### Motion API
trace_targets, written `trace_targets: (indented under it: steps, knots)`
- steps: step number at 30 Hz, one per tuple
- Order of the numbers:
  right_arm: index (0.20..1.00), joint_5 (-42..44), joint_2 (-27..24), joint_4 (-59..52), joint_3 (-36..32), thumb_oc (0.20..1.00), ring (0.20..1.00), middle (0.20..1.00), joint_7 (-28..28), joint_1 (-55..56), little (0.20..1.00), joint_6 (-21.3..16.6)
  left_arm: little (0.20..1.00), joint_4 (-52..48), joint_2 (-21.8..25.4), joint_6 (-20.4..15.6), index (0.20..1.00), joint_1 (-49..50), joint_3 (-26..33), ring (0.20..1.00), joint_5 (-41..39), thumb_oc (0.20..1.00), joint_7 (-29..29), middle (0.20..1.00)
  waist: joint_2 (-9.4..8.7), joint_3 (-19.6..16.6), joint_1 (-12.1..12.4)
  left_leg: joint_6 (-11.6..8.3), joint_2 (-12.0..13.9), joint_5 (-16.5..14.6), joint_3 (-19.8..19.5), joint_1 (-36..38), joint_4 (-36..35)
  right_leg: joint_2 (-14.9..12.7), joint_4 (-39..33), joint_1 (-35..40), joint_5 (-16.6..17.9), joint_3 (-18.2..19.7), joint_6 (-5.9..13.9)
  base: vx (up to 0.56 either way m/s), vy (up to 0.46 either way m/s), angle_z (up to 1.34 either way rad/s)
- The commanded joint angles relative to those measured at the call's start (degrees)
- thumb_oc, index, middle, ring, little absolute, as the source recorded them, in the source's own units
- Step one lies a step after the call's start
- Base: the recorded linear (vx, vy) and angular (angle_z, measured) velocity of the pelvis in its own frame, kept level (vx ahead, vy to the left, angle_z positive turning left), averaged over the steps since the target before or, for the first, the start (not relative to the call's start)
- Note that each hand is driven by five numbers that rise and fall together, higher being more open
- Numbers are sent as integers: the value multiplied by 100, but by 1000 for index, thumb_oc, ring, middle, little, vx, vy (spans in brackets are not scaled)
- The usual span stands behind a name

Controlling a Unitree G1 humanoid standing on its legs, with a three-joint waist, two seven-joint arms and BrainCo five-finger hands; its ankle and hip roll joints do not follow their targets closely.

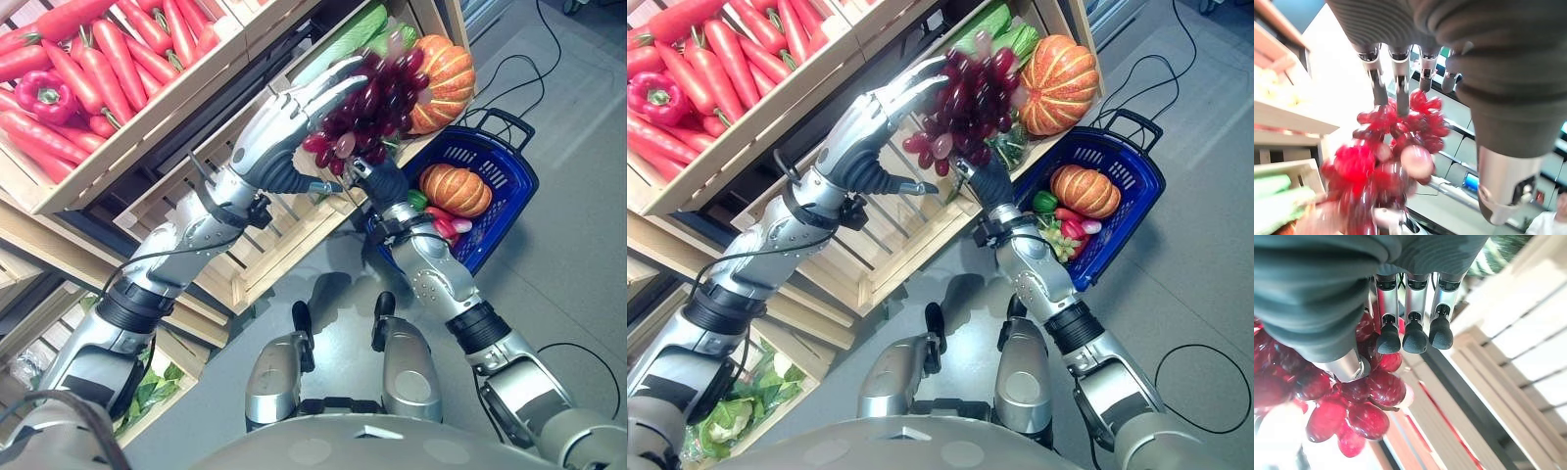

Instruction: Pick up fruits and vegetables into the basket

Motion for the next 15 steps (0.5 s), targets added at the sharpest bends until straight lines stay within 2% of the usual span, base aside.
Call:
trace_targets:
  steps: [1, 8, 15]
  knots:
    - [200, -383, 409, -602, -329, 200, 200, 200, -44, -345, 200, -702, 1000, -589, -185, -86, 1000, 192, 228, 1000, -895, 1000, -226, 1000, -174, -221, 13, 27, 8, -359, 7, 1, 179, -303, -624, 713, -58, 107, 650, 0, 0, 0]
    - [200, -765, 220, -589, -930, 200, 200, 200, -303, -227, 200, -1012, 1000, -661, -523, -177, 1000, 482, 523, 1000, -1723, 1000, -391, 1000, -124, -255, -57, 29, 33, -395, 48, -2, 232, -290, -577, 687, -94, 129, 619, 0, 0, 0]
    - [200, -911, -35, -584, -1452, 200, 200, 200, -333, 85, 200, -1206, 1000, -570, -703, -246, 1000, 795, 755, 1000, -1883, 1000, -158, 1000, -93, -195, -144, 39, 38, -435, 100, -77, 338, -271, -480, 579, -131, 177, 575, -6, -10, -1]
